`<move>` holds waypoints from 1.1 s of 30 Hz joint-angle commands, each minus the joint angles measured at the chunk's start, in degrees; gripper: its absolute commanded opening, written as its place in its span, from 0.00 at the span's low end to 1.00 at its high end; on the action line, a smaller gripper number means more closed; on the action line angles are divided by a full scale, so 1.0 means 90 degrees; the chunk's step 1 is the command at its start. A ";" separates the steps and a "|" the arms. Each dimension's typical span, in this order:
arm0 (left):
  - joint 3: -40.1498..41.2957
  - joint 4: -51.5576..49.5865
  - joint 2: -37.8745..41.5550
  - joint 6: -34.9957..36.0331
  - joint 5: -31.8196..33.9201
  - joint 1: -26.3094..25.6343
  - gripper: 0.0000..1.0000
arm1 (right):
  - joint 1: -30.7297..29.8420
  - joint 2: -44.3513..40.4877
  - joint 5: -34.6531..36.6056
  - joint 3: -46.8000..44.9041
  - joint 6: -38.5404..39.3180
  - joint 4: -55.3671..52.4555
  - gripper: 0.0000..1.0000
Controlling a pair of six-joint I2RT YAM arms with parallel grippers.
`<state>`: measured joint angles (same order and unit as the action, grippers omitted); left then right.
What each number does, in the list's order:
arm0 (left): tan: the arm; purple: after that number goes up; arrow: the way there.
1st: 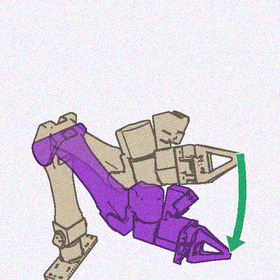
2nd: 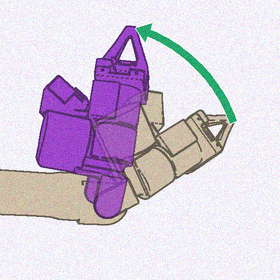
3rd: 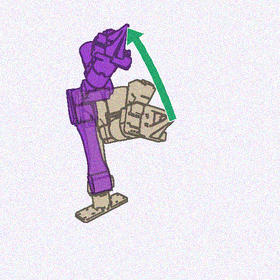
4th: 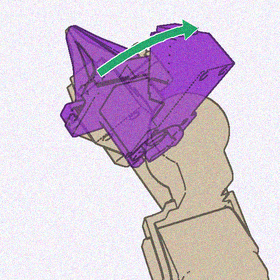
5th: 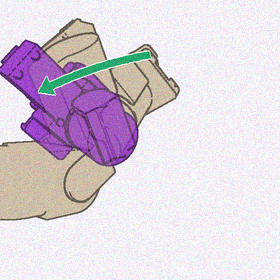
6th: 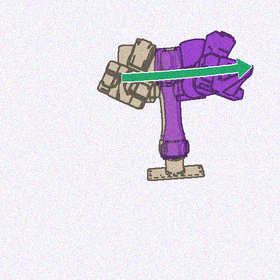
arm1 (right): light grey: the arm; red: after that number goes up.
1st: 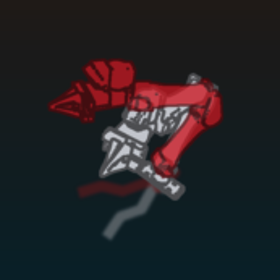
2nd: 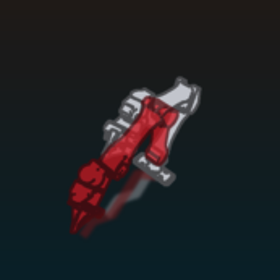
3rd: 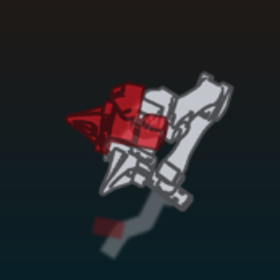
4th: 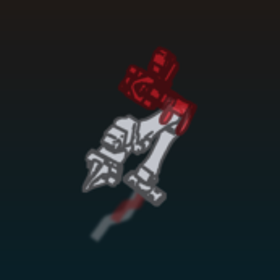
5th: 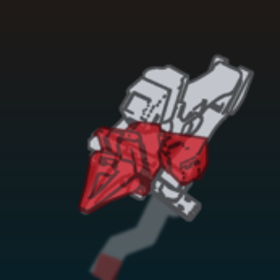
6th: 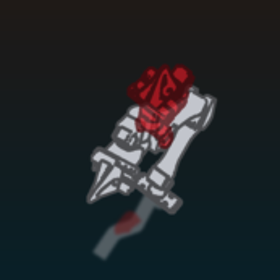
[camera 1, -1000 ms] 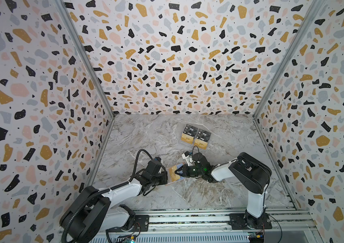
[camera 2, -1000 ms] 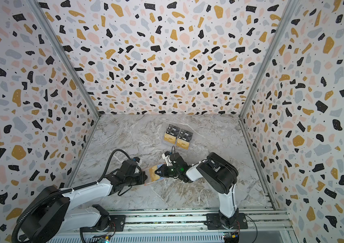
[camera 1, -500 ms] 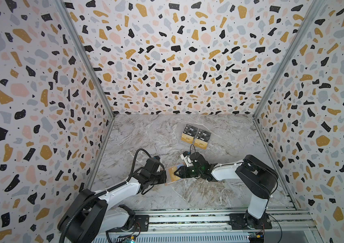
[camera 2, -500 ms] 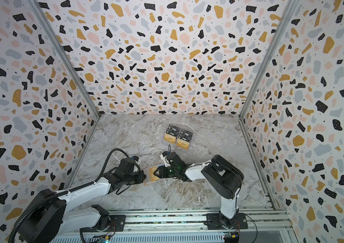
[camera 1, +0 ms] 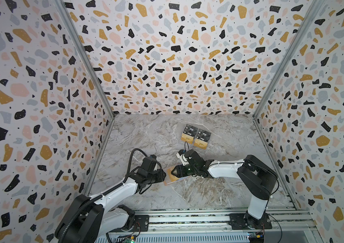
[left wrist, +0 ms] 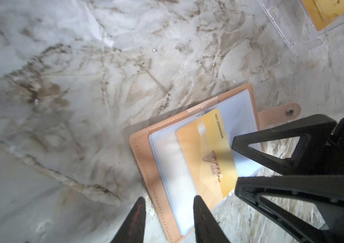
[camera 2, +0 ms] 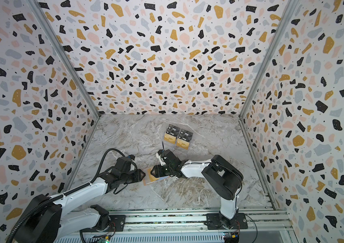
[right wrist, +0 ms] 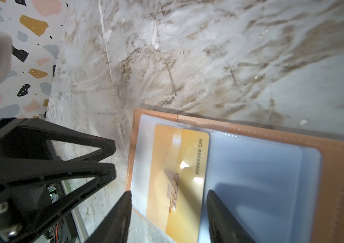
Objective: Insert credit cards into a card holder
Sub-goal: Insert the credit card into the card slot.
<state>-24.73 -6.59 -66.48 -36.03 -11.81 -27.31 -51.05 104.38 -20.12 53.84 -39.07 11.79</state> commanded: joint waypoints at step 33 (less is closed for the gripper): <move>0.0057 0.0801 -0.0904 0.0162 -0.0659 0.0197 0.21 | 0.0096 0.0008 -0.0319 0.0928 0.0322 -0.1249 0.62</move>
<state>-23.16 1.72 -73.89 -36.12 -17.72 -26.00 -50.09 104.51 -26.11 59.27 -40.47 6.44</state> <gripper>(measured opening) 0.216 0.613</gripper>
